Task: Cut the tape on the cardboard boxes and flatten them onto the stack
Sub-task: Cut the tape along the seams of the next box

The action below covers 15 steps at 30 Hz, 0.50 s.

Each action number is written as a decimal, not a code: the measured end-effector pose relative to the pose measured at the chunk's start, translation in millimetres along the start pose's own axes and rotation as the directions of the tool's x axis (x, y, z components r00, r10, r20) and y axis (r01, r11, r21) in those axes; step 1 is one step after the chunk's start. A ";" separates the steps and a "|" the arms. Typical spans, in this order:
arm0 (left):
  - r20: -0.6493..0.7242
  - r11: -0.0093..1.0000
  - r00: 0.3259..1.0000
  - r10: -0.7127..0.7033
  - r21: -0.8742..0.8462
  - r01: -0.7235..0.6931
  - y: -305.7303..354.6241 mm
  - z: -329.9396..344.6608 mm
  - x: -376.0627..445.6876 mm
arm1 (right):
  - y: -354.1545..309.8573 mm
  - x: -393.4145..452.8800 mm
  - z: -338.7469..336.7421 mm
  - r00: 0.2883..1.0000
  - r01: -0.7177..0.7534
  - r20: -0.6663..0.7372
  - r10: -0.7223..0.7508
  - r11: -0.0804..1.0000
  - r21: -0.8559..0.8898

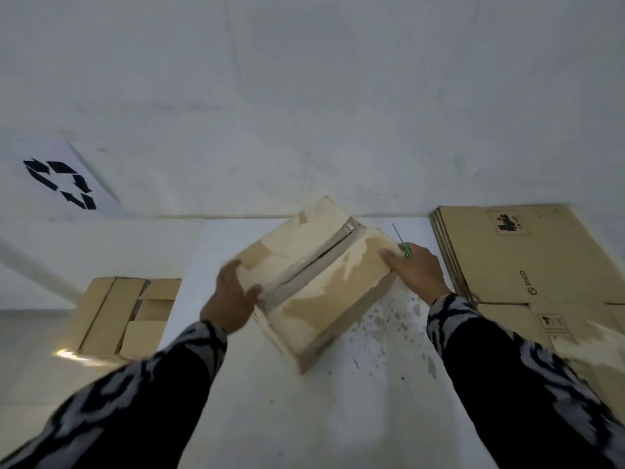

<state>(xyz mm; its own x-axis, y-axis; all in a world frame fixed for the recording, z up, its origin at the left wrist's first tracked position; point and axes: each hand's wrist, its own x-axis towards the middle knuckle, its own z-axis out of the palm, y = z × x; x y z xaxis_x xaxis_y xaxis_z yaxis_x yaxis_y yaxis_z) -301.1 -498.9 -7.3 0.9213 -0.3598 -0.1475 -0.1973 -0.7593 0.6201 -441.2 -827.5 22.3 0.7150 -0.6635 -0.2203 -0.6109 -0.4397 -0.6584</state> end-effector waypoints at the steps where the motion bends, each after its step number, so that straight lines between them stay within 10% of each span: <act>1: -0.011 0.997 0.999 -0.035 0.064 0.036 -1.8 -5.4 17.2 | 3.8 -18.4 4.5 0.999 0.005 -0.035 -0.006 1.000 -0.022; 5: -0.080 0.930 0.975 -0.206 0.293 0.220 20.5 -21.3 54.0 | 11.1 -120.5 46.4 0.997 0.080 0.012 -0.080 0.997 0.006; 11: -0.056 0.900 0.934 0.353 0.293 -0.322 73.2 38.1 -55.4 | 10.6 -149.1 54.1 0.997 -0.071 0.021 0.068 0.934 0.349; 15: 0.271 0.863 0.951 0.150 0.434 -0.260 89.1 79.3 -136.7 | 0.2 -87.1 30.5 0.996 0.058 -0.072 -0.045 0.981 0.187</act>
<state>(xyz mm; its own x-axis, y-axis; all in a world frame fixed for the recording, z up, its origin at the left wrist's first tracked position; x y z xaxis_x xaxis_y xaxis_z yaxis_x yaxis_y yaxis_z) -471.3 -560.4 7.1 0.7558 -0.6029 -0.2556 -0.5549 -0.7969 0.2388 -493.3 -751.3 19.3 0.7152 -0.6852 -0.1378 -0.4941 -0.3562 -0.7931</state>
